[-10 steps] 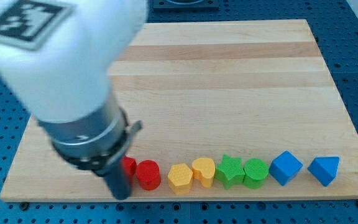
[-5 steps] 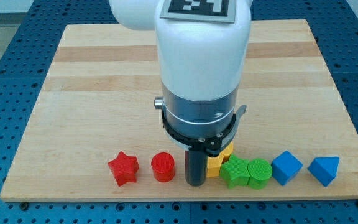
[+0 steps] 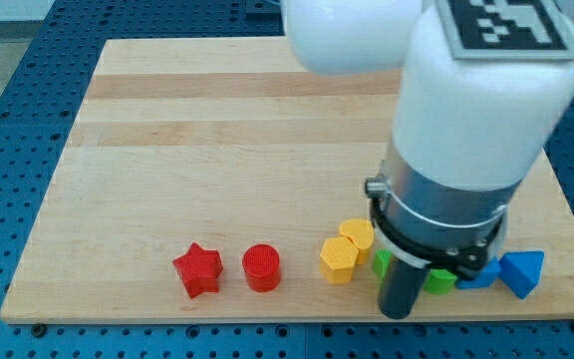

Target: Move the yellow hexagon to the right of the red circle

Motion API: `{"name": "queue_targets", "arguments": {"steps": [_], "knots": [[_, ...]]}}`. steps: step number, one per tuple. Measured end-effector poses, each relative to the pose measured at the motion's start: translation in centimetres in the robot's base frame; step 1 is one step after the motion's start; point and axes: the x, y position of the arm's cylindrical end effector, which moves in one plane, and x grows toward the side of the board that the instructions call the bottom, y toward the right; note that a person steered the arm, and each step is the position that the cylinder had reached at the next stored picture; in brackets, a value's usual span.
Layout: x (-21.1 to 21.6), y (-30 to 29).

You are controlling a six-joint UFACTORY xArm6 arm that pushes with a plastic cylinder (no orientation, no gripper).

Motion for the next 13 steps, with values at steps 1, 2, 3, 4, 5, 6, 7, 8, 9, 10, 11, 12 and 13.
{"name": "queue_targets", "arguments": {"steps": [1,2,3,4,5,6,7,8,9,10,11,12,13], "knots": [[-0.1,3.1],[-0.6,3.1],[-6.1,3.1],[-6.1,3.1],[-6.1,3.1],[-1.3,4.1],[-0.5,4.1],[-0.5,4.1],[0.0,-1.3],[-0.1,-3.9],[-4.3,-3.9],[-8.5,-4.5],[-8.5,-6.2]]}}
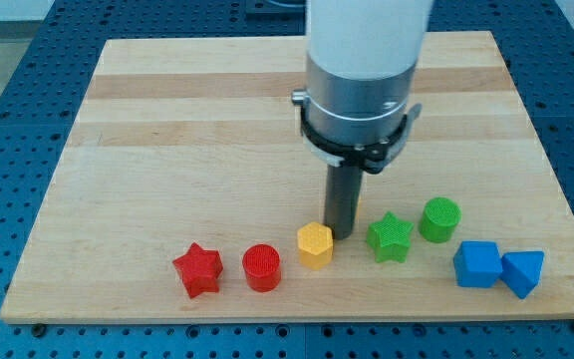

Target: Move the yellow hexagon to the right of the red circle

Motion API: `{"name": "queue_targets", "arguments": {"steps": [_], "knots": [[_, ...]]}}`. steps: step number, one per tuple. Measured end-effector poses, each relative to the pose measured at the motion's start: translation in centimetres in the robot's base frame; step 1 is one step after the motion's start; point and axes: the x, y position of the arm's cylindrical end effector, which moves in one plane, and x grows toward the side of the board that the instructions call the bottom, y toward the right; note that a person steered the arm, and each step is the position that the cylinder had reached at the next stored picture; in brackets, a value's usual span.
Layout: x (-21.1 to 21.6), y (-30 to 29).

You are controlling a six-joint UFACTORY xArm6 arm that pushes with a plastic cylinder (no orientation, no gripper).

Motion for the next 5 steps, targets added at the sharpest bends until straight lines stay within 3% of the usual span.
{"name": "queue_targets", "arguments": {"steps": [2,3,5], "knots": [[1.6,-0.4],[-0.1,0.5],[3.3,0.4]]}}
